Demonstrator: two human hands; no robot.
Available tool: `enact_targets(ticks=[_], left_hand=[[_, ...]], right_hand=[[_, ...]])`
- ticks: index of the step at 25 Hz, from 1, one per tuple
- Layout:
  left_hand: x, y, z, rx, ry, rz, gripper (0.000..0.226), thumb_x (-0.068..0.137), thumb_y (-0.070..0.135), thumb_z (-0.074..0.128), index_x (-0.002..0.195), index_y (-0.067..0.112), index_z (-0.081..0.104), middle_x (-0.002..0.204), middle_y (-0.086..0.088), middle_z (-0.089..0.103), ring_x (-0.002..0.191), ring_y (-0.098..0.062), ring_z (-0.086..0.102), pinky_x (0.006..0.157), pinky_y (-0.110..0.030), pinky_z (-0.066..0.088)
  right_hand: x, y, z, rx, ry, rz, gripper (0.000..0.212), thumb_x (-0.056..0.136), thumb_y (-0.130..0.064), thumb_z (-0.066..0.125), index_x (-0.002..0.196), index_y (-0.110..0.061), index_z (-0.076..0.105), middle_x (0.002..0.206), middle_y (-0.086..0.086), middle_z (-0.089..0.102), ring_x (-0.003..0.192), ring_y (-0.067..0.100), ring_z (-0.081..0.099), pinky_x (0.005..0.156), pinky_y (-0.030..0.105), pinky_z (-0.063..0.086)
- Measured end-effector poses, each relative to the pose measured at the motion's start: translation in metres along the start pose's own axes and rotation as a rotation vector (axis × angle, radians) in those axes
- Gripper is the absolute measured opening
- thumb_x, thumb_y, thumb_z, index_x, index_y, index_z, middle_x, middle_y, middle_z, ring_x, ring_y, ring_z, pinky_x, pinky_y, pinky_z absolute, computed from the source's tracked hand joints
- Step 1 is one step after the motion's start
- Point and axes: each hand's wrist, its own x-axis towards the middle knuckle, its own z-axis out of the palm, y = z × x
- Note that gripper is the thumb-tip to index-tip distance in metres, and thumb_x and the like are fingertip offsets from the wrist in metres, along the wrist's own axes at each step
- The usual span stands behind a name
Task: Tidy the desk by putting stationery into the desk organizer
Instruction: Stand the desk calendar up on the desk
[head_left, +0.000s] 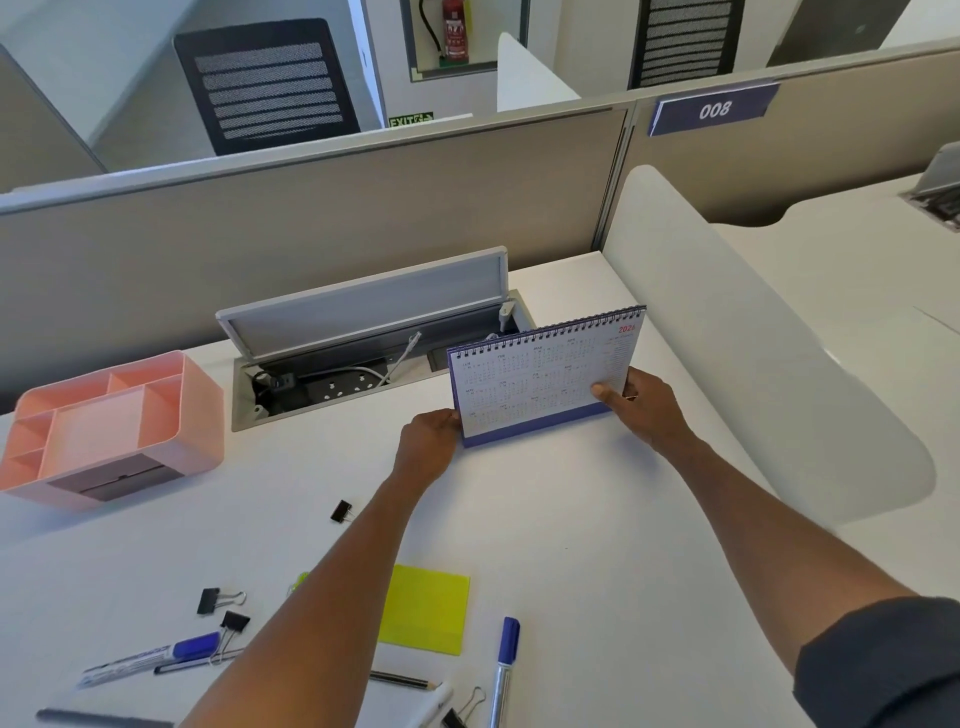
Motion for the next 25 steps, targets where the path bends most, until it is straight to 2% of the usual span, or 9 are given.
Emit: enact_targets(ticks=[3, 6, 8, 10, 13, 17, 20, 23, 25], left_hand=[[-0.003, -0.007, 0.003, 0.102, 0.037, 0.114, 0.027, 0.098, 0.014, 0.047, 0.102, 0.012, 0.073, 0.108, -0.009, 0.072, 0.085, -0.023, 0.063, 0.068, -0.019, 0.040], [-0.005, -0.017, 0.002, 0.288, 0.036, 0.190, 0.038, 0.092, 0.009, 0.047, 0.113, 0.030, 0.072, 0.099, -0.013, 0.067, 0.082, -0.028, 0.061, 0.068, -0.022, 0.041], [-0.006, -0.019, 0.001, 0.410, 0.037, 0.170, 0.045, 0.091, 0.015, 0.043, 0.119, 0.042, 0.065, 0.097, -0.010, 0.058, 0.089, -0.031, 0.057, 0.074, -0.026, 0.045], [-0.010, -0.015, 0.001, 0.488, 0.057, 0.187, 0.047, 0.090, 0.016, 0.041, 0.122, 0.043, 0.062, 0.094, -0.011, 0.055, 0.093, -0.033, 0.055, 0.077, -0.031, 0.046], [-0.016, -0.014, -0.002, 0.592, 0.064, 0.279, 0.044, 0.092, 0.015, 0.043, 0.126, 0.038, 0.060, 0.095, -0.013, 0.056, 0.095, -0.034, 0.053, 0.078, -0.035, 0.043], [-0.011, -0.025, -0.008, 0.726, 0.017, 0.341, 0.047, 0.092, 0.029, 0.038, 0.134, 0.050, 0.042, 0.104, -0.007, 0.054, 0.096, -0.030, 0.053, 0.075, -0.036, 0.044], [-0.011, -0.024, -0.010, 0.735, -0.006, 0.343, 0.049, 0.094, 0.029, 0.037, 0.138, 0.051, 0.036, 0.109, -0.008, 0.053, 0.098, -0.029, 0.053, 0.077, -0.036, 0.044], [-0.014, -0.020, -0.009, 0.716, 0.005, 0.396, 0.049, 0.095, 0.025, 0.039, 0.140, 0.044, 0.040, 0.109, -0.012, 0.057, 0.108, -0.029, 0.048, 0.081, -0.037, 0.041], [-0.014, -0.021, -0.010, 0.701, 0.016, 0.411, 0.048, 0.096, 0.024, 0.041, 0.140, 0.041, 0.044, 0.106, -0.013, 0.058, 0.111, -0.028, 0.046, 0.081, -0.037, 0.039]], right_hand=[[0.001, 0.007, 0.004, -0.059, -0.004, -0.016, 0.034, 0.096, -0.043, 0.059, 0.123, -0.024, 0.063, 0.106, -0.014, 0.066, 0.094, 0.012, 0.062, 0.077, 0.017, 0.043], [0.004, 0.019, 0.002, -0.134, -0.048, -0.062, 0.038, 0.095, -0.044, 0.060, 0.125, -0.021, 0.062, 0.112, -0.007, 0.071, 0.089, 0.014, 0.065, 0.076, 0.026, 0.047], [0.006, 0.025, 0.000, -0.162, -0.075, -0.075, 0.041, 0.093, -0.046, 0.062, 0.127, -0.023, 0.060, 0.112, -0.011, 0.070, 0.082, 0.006, 0.063, 0.070, 0.020, 0.044], [0.007, 0.025, 0.001, -0.181, -0.083, -0.073, 0.042, 0.092, -0.044, 0.065, 0.129, -0.025, 0.057, 0.108, -0.017, 0.067, 0.075, -0.003, 0.058, 0.065, 0.016, 0.040], [0.006, 0.030, 0.004, -0.195, -0.064, -0.043, 0.039, 0.089, -0.042, 0.068, 0.124, -0.031, 0.057, 0.102, -0.019, 0.069, 0.062, -0.001, 0.054, 0.061, 0.021, 0.038], [0.010, 0.043, 0.007, -0.206, -0.058, -0.019, 0.033, 0.083, -0.049, 0.068, 0.111, -0.040, 0.055, 0.089, -0.016, 0.070, 0.054, 0.000, 0.048, 0.063, 0.025, 0.039], [0.013, 0.042, 0.007, -0.184, -0.066, -0.008, 0.035, 0.085, -0.050, 0.066, 0.117, -0.038, 0.056, 0.094, -0.016, 0.070, 0.058, 0.002, 0.052, 0.066, 0.028, 0.043], [0.013, 0.041, 0.006, -0.162, -0.067, -0.017, 0.044, 0.086, -0.059, 0.058, 0.125, -0.039, 0.054, 0.107, -0.017, 0.070, 0.084, 0.013, 0.065, 0.078, 0.034, 0.051], [0.013, 0.041, 0.006, -0.167, -0.061, -0.022, 0.052, 0.083, -0.066, 0.052, 0.127, -0.038, 0.054, 0.112, -0.017, 0.070, 0.083, 0.013, 0.065, 0.080, 0.036, 0.052]])
